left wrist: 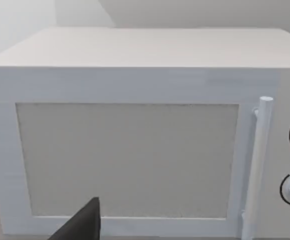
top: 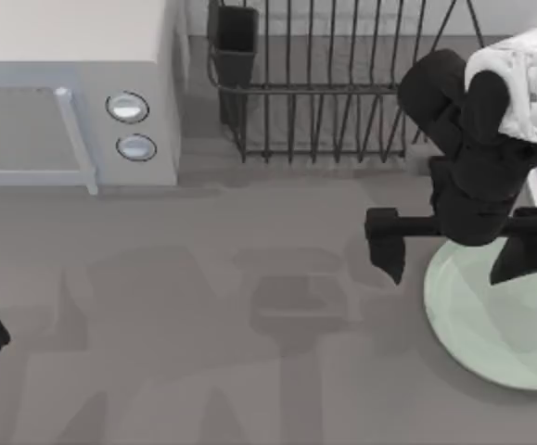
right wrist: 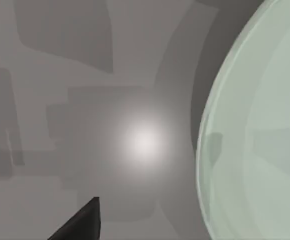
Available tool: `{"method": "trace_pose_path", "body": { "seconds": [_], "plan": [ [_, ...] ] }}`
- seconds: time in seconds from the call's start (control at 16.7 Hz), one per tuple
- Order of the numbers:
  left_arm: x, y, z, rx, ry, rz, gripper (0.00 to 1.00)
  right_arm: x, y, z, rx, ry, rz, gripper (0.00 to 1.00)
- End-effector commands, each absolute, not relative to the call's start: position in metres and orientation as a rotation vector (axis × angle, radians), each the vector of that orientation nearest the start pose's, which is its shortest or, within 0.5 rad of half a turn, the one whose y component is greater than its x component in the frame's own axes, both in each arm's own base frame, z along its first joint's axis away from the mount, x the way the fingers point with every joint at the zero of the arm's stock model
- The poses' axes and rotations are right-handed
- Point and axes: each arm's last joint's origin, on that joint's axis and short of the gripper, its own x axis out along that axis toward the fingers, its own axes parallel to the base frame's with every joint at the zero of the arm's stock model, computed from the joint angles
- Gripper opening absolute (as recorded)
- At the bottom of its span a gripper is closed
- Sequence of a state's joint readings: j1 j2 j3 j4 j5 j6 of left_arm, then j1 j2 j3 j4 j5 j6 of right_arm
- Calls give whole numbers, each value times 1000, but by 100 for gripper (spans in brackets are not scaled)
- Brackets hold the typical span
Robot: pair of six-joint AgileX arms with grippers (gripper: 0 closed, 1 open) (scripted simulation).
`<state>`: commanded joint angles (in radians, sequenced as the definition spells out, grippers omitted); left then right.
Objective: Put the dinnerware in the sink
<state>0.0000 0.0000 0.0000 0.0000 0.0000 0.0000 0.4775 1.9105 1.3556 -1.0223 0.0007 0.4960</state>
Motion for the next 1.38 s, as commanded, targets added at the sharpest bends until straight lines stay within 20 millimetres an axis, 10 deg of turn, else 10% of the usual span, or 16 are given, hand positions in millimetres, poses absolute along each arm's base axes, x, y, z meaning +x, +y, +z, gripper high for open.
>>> {"method": "trace_pose_path", "body": {
  "seconds": [0.42,0.72,1.38],
  "plan": [
    [106,-1,160,0,0,0,100,311,166,96,9,1567,-6,100],
    [106,-1,160,0,0,0,100,310,165,92,8,1571,-8,100],
    [106,-1,160,0,0,0,100,310,165,92,8,1571,-8,17]
  ]
}}
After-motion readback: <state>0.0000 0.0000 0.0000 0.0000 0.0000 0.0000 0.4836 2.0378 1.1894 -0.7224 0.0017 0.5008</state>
